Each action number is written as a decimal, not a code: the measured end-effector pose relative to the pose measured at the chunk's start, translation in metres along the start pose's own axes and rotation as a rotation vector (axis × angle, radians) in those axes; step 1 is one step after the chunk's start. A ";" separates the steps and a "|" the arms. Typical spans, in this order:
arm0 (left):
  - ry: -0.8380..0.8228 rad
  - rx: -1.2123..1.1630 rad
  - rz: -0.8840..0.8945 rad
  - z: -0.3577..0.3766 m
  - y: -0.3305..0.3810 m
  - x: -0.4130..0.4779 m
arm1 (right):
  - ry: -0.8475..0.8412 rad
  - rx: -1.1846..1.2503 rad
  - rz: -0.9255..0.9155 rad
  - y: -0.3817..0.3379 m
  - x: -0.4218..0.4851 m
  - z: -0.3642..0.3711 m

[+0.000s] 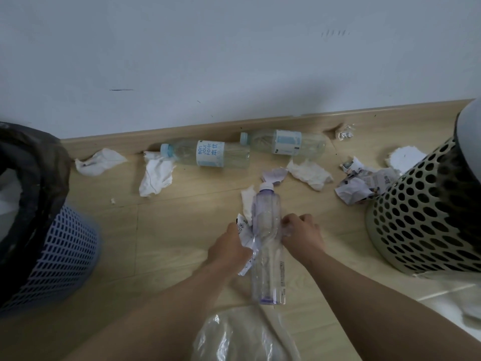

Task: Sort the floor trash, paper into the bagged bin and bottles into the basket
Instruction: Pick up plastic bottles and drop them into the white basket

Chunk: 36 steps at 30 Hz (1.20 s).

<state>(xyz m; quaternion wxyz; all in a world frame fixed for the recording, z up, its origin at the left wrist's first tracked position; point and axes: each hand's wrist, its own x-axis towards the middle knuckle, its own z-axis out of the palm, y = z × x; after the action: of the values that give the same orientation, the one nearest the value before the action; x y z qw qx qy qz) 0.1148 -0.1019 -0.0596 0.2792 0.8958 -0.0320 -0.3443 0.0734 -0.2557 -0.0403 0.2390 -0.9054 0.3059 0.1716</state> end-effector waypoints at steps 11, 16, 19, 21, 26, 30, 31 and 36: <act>0.108 -0.060 0.134 -0.069 -0.007 0.017 | 0.175 0.137 -0.022 -0.013 0.006 -0.012; 0.248 -0.127 0.160 -0.110 -0.002 0.011 | 0.352 0.363 -0.093 -0.041 0.009 -0.028; 0.274 -0.164 0.153 -0.129 -0.003 0.001 | 0.395 0.481 -0.163 -0.071 0.007 -0.033; 0.292 -0.190 0.158 -0.143 -0.003 -0.007 | 0.373 0.558 -0.194 -0.092 0.003 -0.032; 0.373 -0.347 0.190 -0.193 -0.005 -0.035 | 0.317 0.633 -0.231 -0.152 -0.015 -0.021; 0.505 -0.465 0.207 -0.245 -0.016 -0.057 | 0.258 0.792 -0.278 -0.207 -0.036 -0.020; 0.551 -0.478 0.203 -0.259 -0.022 -0.063 | 0.241 0.833 -0.300 -0.222 -0.043 -0.021; 0.692 -0.509 0.203 -0.322 -0.062 -0.089 | 0.159 0.995 -0.425 -0.288 -0.075 -0.023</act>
<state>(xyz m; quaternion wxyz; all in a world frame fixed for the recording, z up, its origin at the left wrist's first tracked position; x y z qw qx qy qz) 0.2429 0.1266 0.1573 0.5178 0.8533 0.0613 0.0081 0.2036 -0.0320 0.1077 0.6441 -0.7352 0.1778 -0.1146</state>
